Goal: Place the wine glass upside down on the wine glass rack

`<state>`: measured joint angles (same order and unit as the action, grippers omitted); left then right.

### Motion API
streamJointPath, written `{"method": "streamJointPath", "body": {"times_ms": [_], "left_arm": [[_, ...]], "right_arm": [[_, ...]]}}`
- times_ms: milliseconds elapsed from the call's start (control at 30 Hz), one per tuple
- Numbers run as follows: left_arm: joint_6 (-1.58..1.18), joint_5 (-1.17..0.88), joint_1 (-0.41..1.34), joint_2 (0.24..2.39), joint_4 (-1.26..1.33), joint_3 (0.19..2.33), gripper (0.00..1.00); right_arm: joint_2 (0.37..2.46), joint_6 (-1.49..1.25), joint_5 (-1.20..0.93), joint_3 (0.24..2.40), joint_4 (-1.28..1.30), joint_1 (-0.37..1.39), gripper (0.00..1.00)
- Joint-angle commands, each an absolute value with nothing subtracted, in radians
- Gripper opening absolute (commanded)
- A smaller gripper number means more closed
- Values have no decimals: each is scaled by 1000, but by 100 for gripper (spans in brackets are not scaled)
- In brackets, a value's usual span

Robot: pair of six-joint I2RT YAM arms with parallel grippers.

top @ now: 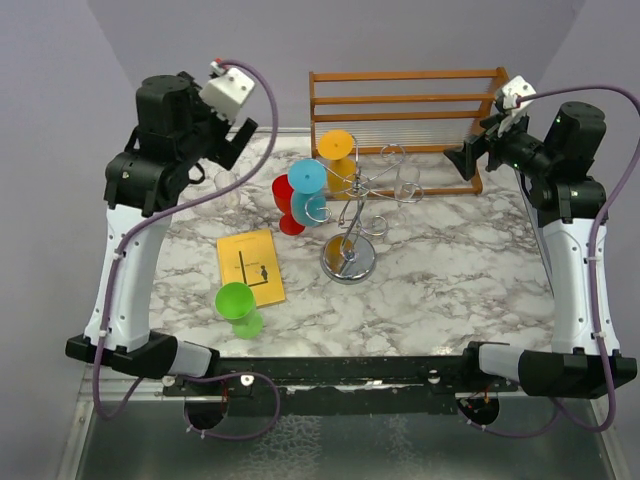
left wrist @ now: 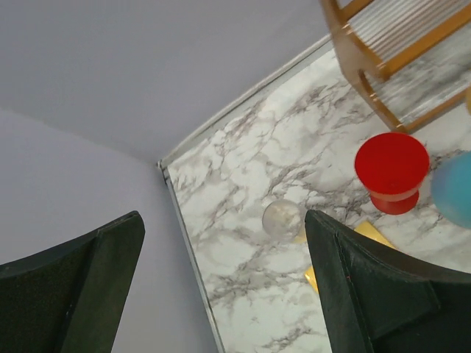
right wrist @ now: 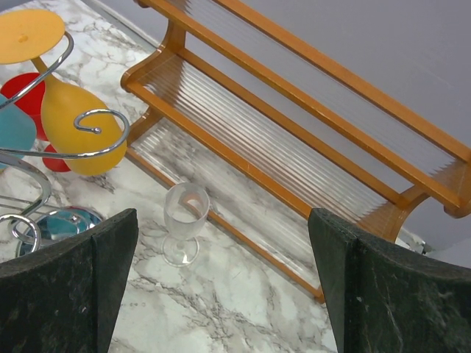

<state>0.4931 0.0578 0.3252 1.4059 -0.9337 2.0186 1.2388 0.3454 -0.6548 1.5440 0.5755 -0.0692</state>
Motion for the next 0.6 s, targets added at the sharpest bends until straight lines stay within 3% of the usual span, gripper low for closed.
{"method": "streamJointPath", "body": {"times_ms": [0,267,567], "left_arm": [[249,-55,156,1345,-814,1903,94],[180,-229,-50,1374,-798,1728,91],[225,-299,-91,1509,-815,1707,84]], "right_arm": [[1238,350,-635,1527,552,-74,97],[1229,356,-627,1503,549,-74,97],[1226,364,-620,1472,540,-74,97]]}}
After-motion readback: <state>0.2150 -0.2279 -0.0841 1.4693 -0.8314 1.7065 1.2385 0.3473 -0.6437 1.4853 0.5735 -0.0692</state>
